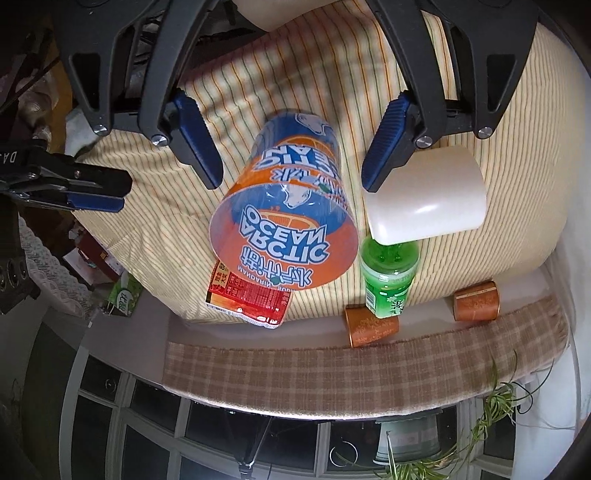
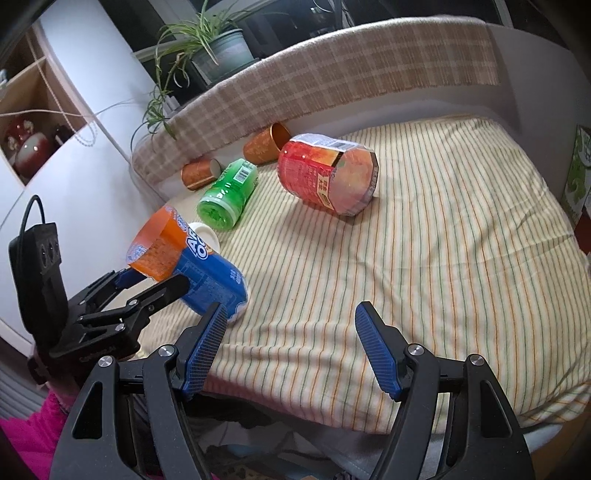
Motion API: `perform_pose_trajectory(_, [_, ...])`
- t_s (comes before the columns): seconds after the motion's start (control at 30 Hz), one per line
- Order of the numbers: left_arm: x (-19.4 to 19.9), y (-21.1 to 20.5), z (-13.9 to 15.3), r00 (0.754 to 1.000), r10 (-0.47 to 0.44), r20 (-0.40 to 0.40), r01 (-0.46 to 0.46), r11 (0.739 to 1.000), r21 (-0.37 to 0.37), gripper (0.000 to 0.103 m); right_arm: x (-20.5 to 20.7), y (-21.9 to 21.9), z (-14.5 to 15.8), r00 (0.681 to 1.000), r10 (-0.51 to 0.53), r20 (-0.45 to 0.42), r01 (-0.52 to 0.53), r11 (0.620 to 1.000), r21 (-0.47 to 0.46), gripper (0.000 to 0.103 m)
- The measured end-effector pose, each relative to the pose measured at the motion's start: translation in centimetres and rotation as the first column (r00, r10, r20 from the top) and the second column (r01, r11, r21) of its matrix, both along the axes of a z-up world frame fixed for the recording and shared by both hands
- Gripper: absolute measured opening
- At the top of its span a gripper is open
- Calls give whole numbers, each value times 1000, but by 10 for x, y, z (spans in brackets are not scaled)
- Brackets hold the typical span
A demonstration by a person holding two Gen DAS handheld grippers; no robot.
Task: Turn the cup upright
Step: 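Lower the upright can onto the bed beside the white cup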
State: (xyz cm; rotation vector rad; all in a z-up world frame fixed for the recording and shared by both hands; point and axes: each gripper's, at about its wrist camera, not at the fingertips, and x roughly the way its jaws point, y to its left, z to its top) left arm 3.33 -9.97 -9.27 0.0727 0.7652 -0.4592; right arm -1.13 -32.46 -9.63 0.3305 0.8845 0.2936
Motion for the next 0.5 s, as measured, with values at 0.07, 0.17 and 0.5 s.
perform_pose_trajectory(0.07, [-2, 3, -1, 1000, 2, -4, -2, 1000, -3, 83, -1, 3, 2, 1000, -2, 16, 2, 1000, -16, 72])
perform_pose_trajectory(0.17, [-4, 8, -1, 1000, 12, -14, -12, 1000, -8, 89, -3, 9, 6, 999, -4, 50, 7, 998, -59, 72])
perform_pose_trajectory(0.5, [-13, 28, 10, 999, 48, 24, -47, 998, -39, 92, -4, 41, 20, 986, 19, 164, 14, 980, -201, 76])
